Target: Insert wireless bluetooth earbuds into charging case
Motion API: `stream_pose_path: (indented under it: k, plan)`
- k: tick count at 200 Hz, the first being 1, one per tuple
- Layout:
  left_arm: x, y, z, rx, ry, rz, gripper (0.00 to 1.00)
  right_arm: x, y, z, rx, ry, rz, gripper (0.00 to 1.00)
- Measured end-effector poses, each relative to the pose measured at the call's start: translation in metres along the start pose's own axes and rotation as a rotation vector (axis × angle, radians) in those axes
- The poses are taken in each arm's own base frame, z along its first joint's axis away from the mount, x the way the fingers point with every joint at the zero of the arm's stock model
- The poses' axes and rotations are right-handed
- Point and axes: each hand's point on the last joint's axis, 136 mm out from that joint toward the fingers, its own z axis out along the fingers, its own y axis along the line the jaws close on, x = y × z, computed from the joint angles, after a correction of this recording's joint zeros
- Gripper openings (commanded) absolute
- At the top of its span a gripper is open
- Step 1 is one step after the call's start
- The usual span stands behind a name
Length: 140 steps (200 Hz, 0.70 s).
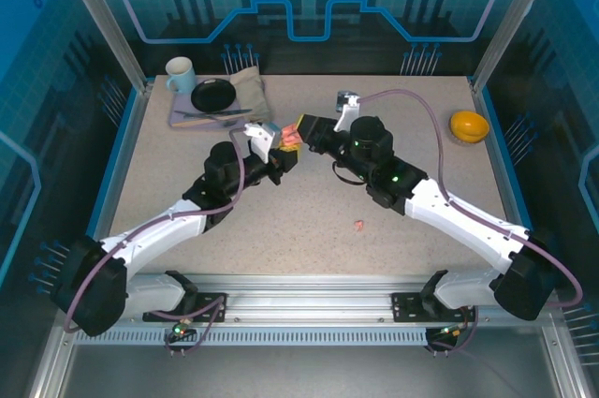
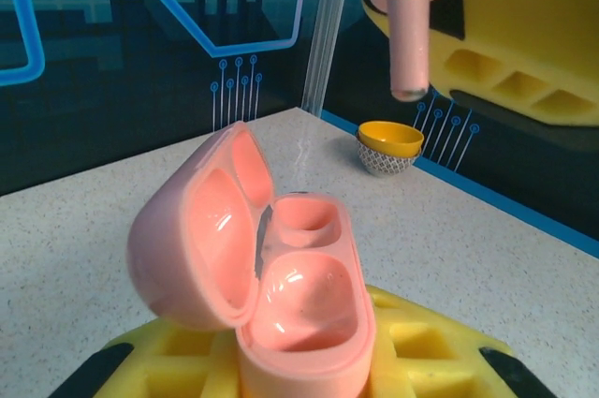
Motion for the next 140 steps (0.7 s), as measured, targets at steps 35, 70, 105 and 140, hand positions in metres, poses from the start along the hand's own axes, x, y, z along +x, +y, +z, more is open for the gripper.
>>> stream_pose_path:
  k: [35, 70, 105, 140]
  plan:
    - [-0.007, 0.000, 0.004, -0.001, -0.021, 0.005, 0.00, 0.002, 0.011, -0.001, -0.033, -0.023, -0.006, 0.25]
    - [-0.014, -0.001, 0.005, -0.002, -0.038, 0.010, 0.00, 0.003, 0.008, 0.000, -0.023, -0.033, -0.009, 0.25]
    - [-0.019, -0.003, 0.005, 0.001, -0.049, 0.013, 0.00, 0.002, 0.008, 0.000, -0.023, -0.039, -0.009, 0.25]
    - [-0.020, -0.003, 0.006, 0.002, -0.050, 0.013, 0.00, 0.003, 0.008, 0.002, -0.023, -0.039, -0.009, 0.25]
